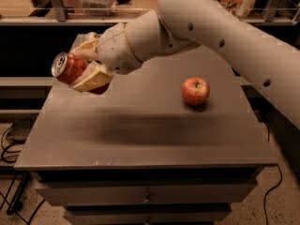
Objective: Place coke can upright
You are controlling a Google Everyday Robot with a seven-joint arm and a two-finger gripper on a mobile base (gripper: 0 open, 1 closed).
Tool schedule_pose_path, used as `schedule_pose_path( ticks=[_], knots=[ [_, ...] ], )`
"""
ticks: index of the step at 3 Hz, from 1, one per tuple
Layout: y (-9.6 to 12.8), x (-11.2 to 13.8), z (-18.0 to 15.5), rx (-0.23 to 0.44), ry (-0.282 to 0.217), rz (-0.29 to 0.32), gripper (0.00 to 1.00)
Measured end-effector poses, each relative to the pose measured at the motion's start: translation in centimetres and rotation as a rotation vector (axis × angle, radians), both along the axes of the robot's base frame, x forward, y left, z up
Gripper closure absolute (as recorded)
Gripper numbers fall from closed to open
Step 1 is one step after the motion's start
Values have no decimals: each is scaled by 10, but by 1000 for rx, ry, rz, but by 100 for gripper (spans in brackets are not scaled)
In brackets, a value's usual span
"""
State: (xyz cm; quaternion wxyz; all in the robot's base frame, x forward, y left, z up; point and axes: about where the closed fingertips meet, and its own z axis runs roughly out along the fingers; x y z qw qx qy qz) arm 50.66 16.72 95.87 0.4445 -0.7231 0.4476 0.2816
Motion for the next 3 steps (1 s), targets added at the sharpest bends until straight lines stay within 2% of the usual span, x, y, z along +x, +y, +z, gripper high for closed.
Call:
schedule_pose_path(
  ticks=[1, 2, 3],
  knots=[
    [-4, 1, 3, 146, 47, 15, 100],
    [-6, 2, 3, 232, 100, 19, 100],
    [-5, 1, -1, 270, 165, 17, 100]
  ],
)
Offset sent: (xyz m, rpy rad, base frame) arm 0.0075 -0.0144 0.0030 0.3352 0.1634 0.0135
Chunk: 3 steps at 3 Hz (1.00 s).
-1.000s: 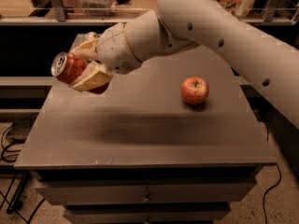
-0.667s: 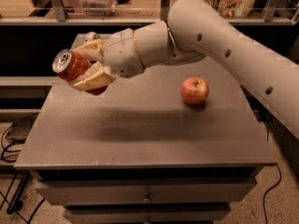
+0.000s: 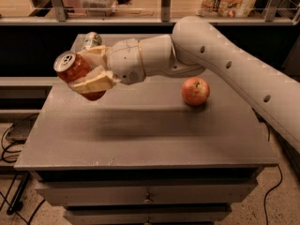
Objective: Place coke can upright
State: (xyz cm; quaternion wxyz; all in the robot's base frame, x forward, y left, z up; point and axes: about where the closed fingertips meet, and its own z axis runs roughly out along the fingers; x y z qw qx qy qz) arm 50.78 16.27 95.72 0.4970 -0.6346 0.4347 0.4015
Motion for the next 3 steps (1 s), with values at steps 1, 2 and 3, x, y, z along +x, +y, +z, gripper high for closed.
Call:
schedule_pose_path(
  ticks=[1, 2, 3],
  knots=[
    [6, -4, -4, 18, 52, 11, 100],
    [14, -9, -8, 26, 92, 30, 100],
    [25, -17, -11, 31, 121, 57, 100]
  ],
)
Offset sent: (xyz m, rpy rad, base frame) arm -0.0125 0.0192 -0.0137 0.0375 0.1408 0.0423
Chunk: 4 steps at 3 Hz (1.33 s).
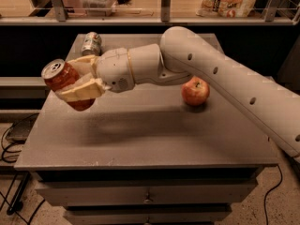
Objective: Place coke can upright
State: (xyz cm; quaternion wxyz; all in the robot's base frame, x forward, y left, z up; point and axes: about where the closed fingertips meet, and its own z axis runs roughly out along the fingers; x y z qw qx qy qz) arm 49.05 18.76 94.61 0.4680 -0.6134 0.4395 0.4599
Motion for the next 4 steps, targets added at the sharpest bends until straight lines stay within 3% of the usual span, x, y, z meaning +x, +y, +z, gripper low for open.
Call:
schedule_pose_path(
  ticks=[4],
  knots=[
    [29, -19, -20, -10, 69, 39, 100]
  ],
)
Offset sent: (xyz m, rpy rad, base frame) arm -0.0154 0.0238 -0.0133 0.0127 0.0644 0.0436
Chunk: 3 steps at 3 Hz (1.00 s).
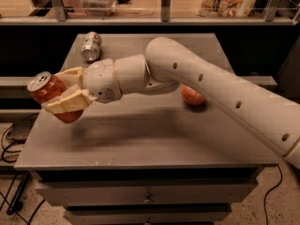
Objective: Place coke can upright
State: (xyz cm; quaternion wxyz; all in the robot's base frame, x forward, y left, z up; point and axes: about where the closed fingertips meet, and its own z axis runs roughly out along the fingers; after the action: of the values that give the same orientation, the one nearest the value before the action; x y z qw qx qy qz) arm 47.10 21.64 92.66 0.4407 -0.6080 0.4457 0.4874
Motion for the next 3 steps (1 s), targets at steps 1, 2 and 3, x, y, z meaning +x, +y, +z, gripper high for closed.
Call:
schedule_pose_path(
  ticks=[1, 2, 3],
  knots=[
    [6, -2, -11, -18, 18, -3, 100],
    [8, -3, -17, -27, 26, -8, 100],
    [8, -3, -18, -28, 26, -8, 100]
  ],
)
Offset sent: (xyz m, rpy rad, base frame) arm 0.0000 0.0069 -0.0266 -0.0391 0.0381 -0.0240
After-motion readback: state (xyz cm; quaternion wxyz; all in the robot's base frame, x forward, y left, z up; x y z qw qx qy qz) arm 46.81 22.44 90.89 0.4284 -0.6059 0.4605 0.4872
